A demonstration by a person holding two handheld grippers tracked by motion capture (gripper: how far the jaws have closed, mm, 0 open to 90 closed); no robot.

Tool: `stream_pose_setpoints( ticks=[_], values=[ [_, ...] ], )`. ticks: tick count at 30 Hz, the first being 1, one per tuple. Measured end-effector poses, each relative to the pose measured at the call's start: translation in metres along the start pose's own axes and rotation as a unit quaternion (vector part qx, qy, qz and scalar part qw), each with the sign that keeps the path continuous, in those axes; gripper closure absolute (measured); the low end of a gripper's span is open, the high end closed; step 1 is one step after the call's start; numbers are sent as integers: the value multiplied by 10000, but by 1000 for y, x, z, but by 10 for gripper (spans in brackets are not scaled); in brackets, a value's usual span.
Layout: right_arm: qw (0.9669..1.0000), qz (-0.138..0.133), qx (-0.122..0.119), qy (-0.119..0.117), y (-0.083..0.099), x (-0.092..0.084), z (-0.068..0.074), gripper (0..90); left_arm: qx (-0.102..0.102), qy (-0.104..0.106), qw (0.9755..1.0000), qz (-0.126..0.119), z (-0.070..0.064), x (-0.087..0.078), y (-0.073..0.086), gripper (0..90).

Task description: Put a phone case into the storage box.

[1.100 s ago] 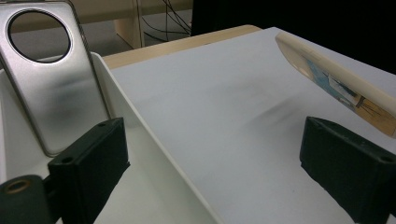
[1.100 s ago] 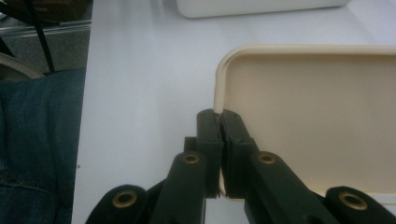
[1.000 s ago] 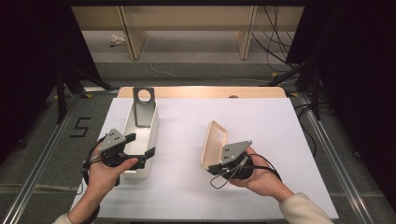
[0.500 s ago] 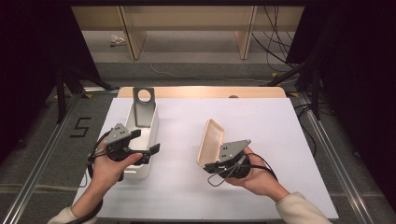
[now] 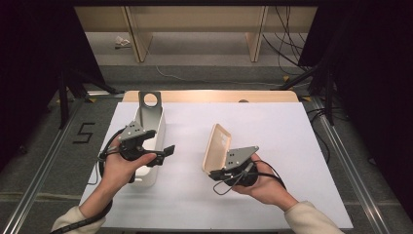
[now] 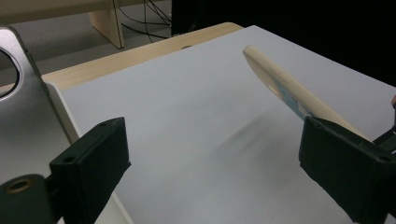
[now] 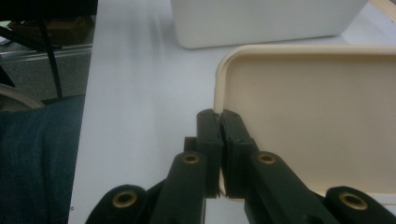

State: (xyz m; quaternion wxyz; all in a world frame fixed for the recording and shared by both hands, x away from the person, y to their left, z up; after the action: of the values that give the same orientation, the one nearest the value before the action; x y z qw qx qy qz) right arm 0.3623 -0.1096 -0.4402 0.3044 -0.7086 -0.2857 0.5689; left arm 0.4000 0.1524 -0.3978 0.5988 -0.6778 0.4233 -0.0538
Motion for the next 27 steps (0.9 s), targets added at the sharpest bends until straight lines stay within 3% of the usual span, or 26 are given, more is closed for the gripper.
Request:
stream_pose_setpoints(
  ticks=[7,27],
  values=[
    [10000,12,-27,-47,-3,5,2,881,-24,77,9999,132,-4,8,-6,80],
    [9998,14,-146,-132,-12,13,5,881,214,248,9978,576,-32,43,-19,95]
  ],
)
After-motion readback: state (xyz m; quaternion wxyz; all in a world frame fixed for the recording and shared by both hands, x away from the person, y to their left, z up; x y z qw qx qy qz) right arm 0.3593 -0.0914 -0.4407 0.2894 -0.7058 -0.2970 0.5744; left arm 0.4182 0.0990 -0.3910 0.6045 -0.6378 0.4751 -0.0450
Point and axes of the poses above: each handheld gripper's, and its own axes: x roughly forward along the jaws, y roughly out of its underside, z roughly to its left, the point moved 4 cm from there along x, roughly forward along the jaws, and after that the axes turned 10 degrees about -x, right-handed, at the moved point
